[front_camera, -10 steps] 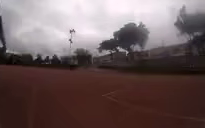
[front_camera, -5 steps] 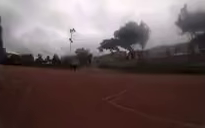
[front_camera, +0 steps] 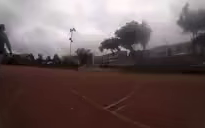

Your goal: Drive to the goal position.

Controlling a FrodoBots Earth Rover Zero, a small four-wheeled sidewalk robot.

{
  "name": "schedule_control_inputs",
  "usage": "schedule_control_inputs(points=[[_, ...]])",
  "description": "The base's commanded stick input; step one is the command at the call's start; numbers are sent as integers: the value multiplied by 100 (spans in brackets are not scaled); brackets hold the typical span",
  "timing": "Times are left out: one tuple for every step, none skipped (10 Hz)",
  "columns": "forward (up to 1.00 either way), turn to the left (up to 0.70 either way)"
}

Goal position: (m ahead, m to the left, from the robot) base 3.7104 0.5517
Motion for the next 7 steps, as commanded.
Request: schedule_control_inputs(points=[[70, 0], [70, 0], [70, 0], [70, 0], [70, 0], [70, 0], [70, 1]])
